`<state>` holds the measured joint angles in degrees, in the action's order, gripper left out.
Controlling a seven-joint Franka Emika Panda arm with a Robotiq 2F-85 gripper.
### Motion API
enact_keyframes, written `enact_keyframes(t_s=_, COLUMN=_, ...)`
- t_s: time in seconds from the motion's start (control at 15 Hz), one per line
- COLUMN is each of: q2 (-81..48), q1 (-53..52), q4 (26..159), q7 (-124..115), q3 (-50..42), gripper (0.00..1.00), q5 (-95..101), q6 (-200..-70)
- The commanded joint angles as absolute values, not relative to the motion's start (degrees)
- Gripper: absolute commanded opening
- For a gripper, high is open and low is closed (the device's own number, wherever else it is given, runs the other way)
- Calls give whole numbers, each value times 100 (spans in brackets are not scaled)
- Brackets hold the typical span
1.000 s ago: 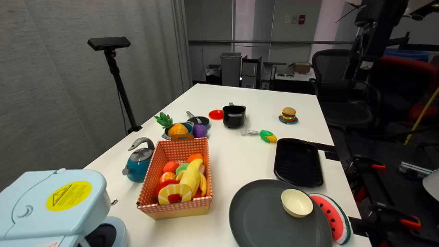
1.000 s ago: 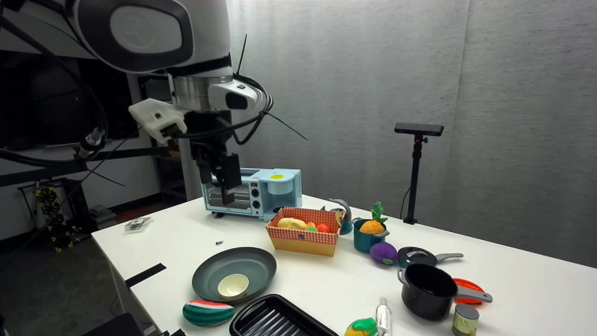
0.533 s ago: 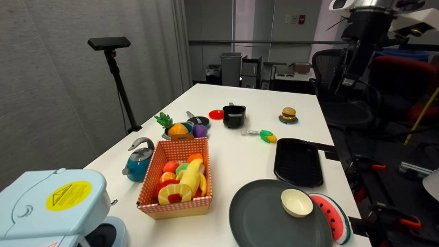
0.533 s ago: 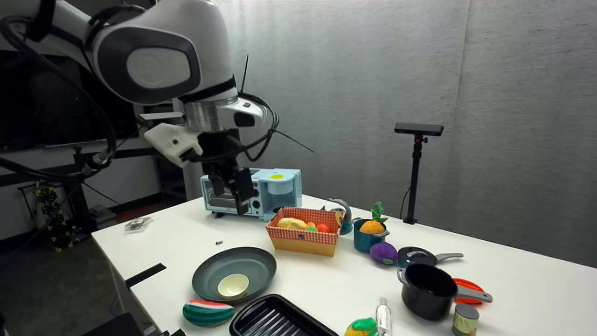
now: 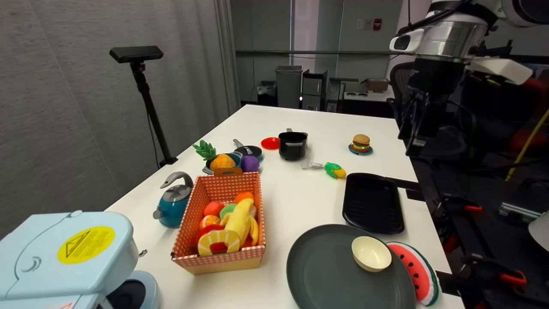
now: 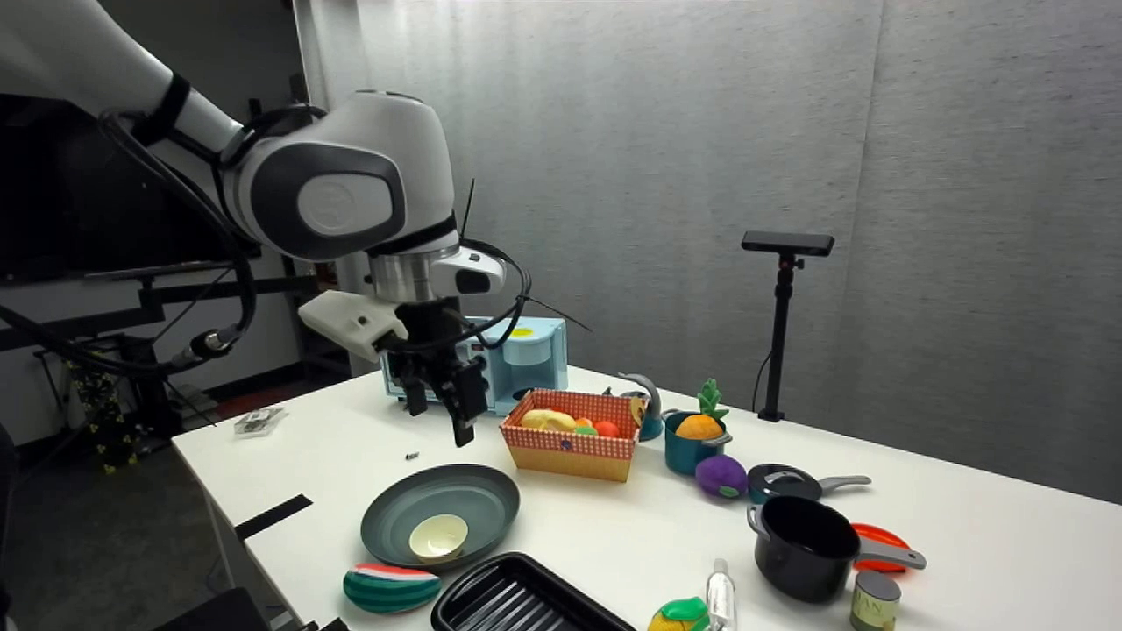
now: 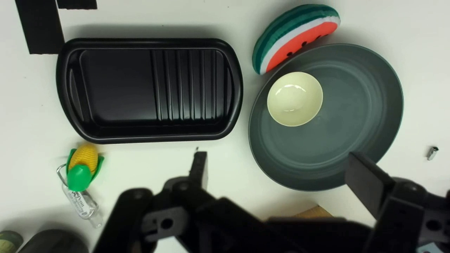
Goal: Move the grey plate to the middle of the basket and the black tray
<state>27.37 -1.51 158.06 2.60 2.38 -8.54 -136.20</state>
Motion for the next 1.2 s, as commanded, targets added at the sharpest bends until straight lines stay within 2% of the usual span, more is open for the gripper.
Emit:
enact_keyframes(t_s=0.0, q2=2029, q1=-220, q4=15755, q7=70, q3=381, gripper=100, q5=-596, q6=-14135)
enact_keyframes(t_s=0.47, q2=954, q1=-222, q4=15613, q7=-186, q3=612, gripper=100, q5=-95, q6=-14776)
enact_keyframes(t_s=1.13, q2=769, q1=-449, q4=15708, q7=261, q3=586, gripper=100, q5=-83, q6=-14992)
